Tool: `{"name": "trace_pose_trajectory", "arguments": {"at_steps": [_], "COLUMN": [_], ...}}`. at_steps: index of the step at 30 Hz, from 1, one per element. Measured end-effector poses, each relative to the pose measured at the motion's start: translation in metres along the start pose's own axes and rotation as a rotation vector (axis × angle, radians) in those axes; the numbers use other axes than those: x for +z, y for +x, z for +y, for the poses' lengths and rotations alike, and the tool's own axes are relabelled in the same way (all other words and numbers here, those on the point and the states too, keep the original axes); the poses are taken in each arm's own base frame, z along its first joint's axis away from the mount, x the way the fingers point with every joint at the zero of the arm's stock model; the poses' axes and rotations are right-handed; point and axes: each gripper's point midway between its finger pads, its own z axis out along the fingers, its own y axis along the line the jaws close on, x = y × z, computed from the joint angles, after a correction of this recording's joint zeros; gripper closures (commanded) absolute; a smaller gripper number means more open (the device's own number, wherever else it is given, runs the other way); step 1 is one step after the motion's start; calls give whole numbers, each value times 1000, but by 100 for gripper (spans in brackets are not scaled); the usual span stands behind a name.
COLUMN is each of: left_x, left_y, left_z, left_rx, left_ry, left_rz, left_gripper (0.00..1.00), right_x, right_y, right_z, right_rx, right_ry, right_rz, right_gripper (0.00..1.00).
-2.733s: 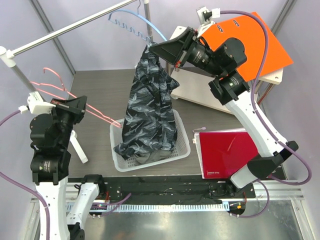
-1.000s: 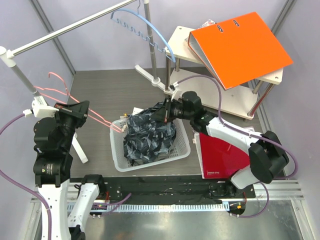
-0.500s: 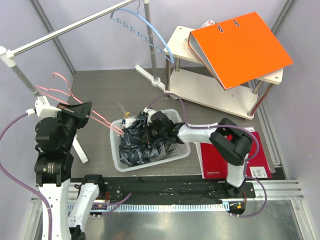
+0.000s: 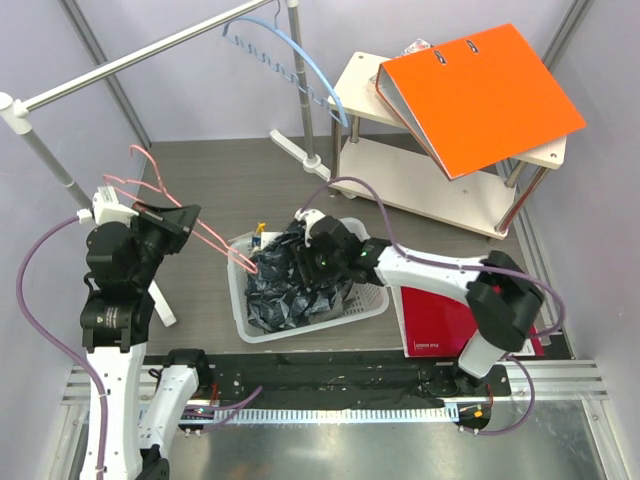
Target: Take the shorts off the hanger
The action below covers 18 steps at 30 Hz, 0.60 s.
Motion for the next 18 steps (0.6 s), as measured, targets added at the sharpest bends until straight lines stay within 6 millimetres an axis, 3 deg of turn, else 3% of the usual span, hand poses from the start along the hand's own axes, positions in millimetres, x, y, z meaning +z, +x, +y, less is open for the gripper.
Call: {"name": "trace_pose_trajectory", "arguments": {"at_steps": [5, 10, 14, 18], "left_x": [-1, 0, 2, 2], "left_y": [0, 1, 4, 5], "left_z": [-3, -4, -2, -1], "left_rx": [0, -1, -13, -21], "left_ry": [15, 23, 19, 18], "left_rz": [1, 4, 16, 20], "left_gripper": [100, 99, 100, 100], "right_x": [-50, -87, -108, -138], "right_y": [-24, -46, -50, -54], "right_z": [5, 17, 43, 86], "right_rx": [-62, -111, -146, -205], "right_ry": [10, -35, -174, -376], "right_rz": [-60, -145, -180, -231], "right_gripper": [17, 11, 3, 2]}}
